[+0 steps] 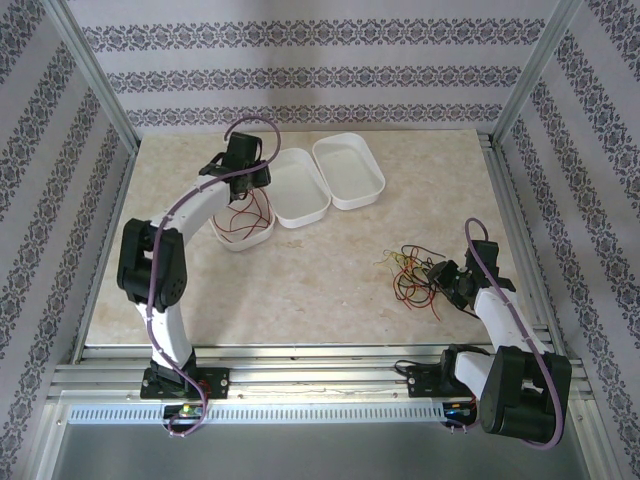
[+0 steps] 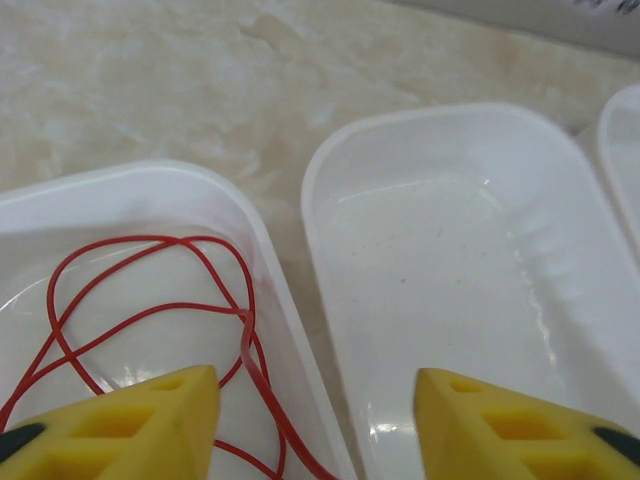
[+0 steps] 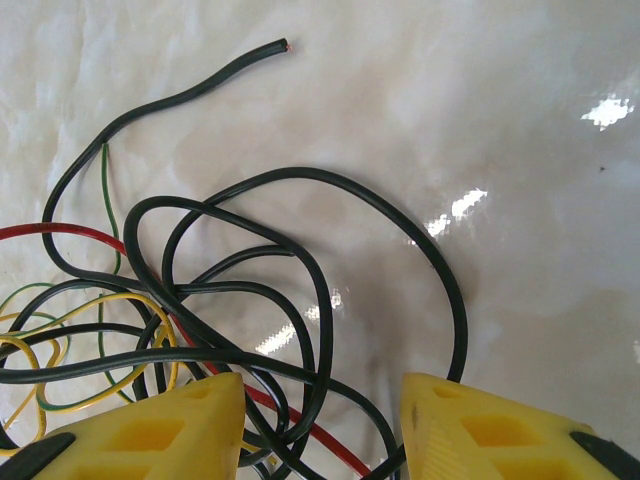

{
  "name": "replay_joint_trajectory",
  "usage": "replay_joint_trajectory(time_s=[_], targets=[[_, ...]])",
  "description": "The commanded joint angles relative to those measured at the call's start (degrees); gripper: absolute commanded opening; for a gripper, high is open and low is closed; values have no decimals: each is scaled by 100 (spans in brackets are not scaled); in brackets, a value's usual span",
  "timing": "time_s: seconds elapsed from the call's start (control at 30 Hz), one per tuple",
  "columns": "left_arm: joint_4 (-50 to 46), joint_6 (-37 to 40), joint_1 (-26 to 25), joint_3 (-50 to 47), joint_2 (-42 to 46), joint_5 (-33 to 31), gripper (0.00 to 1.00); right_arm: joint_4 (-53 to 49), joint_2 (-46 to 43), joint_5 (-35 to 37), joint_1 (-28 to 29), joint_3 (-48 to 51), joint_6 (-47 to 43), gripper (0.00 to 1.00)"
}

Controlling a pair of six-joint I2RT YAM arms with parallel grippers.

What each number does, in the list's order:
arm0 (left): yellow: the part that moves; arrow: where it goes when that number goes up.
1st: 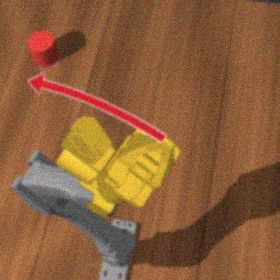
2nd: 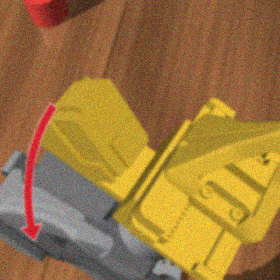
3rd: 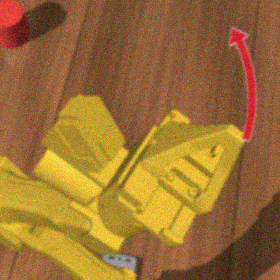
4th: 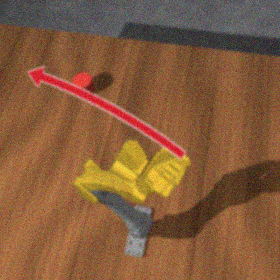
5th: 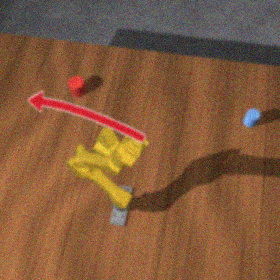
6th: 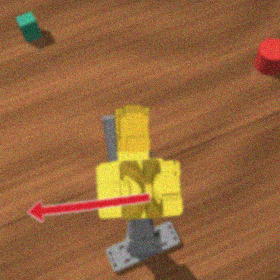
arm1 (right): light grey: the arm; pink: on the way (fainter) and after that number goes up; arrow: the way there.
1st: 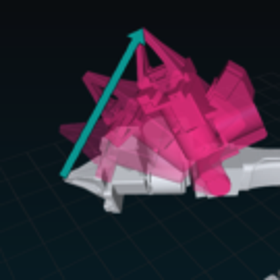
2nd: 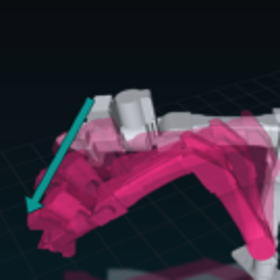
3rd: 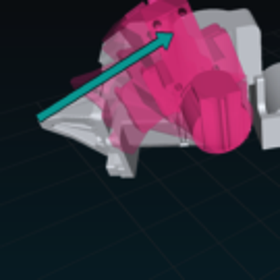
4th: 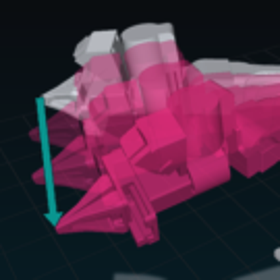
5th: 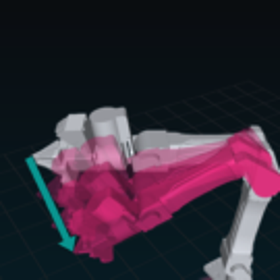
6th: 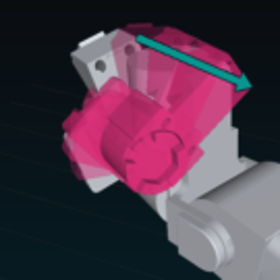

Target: Untangle the cables

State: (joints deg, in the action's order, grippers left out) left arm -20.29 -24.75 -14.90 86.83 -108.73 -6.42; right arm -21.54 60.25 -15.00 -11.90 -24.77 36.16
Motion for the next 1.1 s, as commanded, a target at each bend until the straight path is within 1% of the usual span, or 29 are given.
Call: replay_joint_trajectory(time_s=[0.0, 0.13, 0.23, 0.27, 0.47, 0.63, 0.8, 0.83, 0.87, 0.97, 1.07], targets=[[-315, 214, -8, 238, -235, 17, 45, -24, -60, 25, -62, 33, -43, 46], [-417, 258, -8, 296, -401, -157, 27, -26, -22, 37, -73, 35, -54, 46], [-449, 254, -10, 193, -395, -343, 19, -18, -22, 34, -82, 56, -58, 46], [-434, 258, -7, 139, -359, -400, 19, -26, -33, 31, -78, 58, -60, 46], [-381, 331, -2, -139, -205, -721, 9, -21, -49, 36, -102, 69, -59, 47], [-213, 267, -4, -246, -331, -440, 6, -17, -38, 37, -118, 69, -73, 47], [-291, 75, -4, -358, -413, -363, 6, -38, -101, 24, -141, 111, -75, 47], [-275, 31, -3, -408, -389, -341, 6, -21, -117, 24, -146, 126, -66, 47], [-246, -3, -1, -474, -353, -303, 9, -26, -132, 21, -152, 134, -67, 47], [-149, -70, -16, -642, -182, -112, 32, -26, -143, -9, -158, 130, -82, 47], [-200, -81, -49, -697, 32, -127, 49, -50, -162, -69, -172, 104, -94, 47]])
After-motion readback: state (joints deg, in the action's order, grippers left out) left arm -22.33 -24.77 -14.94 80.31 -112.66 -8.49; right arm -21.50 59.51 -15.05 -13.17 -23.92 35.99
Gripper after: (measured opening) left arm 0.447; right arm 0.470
